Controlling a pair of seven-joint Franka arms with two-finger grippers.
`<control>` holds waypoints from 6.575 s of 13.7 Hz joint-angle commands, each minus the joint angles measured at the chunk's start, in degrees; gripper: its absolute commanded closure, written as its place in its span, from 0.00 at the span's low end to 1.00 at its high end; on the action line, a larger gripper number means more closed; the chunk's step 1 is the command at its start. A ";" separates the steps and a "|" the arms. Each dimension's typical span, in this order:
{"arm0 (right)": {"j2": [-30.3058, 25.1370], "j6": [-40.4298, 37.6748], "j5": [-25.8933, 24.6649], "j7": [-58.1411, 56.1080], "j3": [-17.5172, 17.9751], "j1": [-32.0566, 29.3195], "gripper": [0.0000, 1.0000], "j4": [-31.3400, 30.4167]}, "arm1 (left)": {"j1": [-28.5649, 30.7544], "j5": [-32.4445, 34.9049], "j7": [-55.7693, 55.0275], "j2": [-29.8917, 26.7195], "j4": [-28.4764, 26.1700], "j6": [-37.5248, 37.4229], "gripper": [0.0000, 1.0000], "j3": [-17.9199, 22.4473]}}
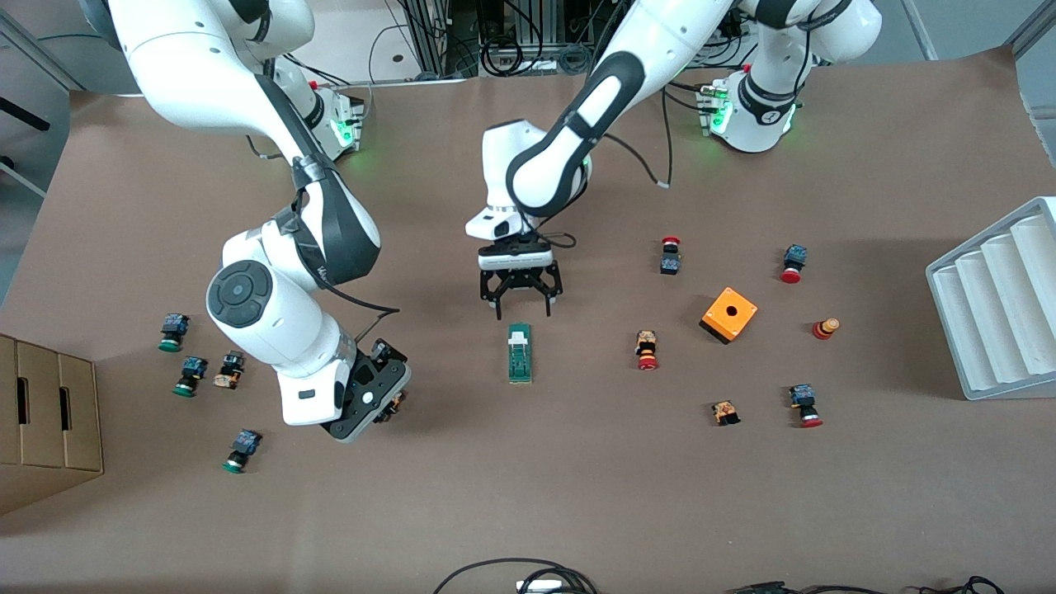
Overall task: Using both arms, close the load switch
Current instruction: 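Move the left gripper over the green switch while the right gripper approaches, then lower the left gripper and grasp the green switch base, then bring the right gripper down over the white switch handle, then grasp the white handle with the right gripper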
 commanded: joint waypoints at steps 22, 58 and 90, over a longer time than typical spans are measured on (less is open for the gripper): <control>-0.75 3.65 -1.74 -2.72 -0.27 3.74 0.00 -4.92 | -7.49 27.96 -30.79 17.34 6.93 -18.61 0.07 1.03; 7.50 17.18 -5.26 1.42 -4.48 19.38 0.02 -9.32 | -7.40 28.33 -31.50 17.52 7.55 -18.62 0.42 0.95; 11.90 19.39 -4.73 3.88 -8.35 28.35 0.02 -8.97 | -7.40 28.42 -31.50 17.69 7.46 -18.70 0.42 0.95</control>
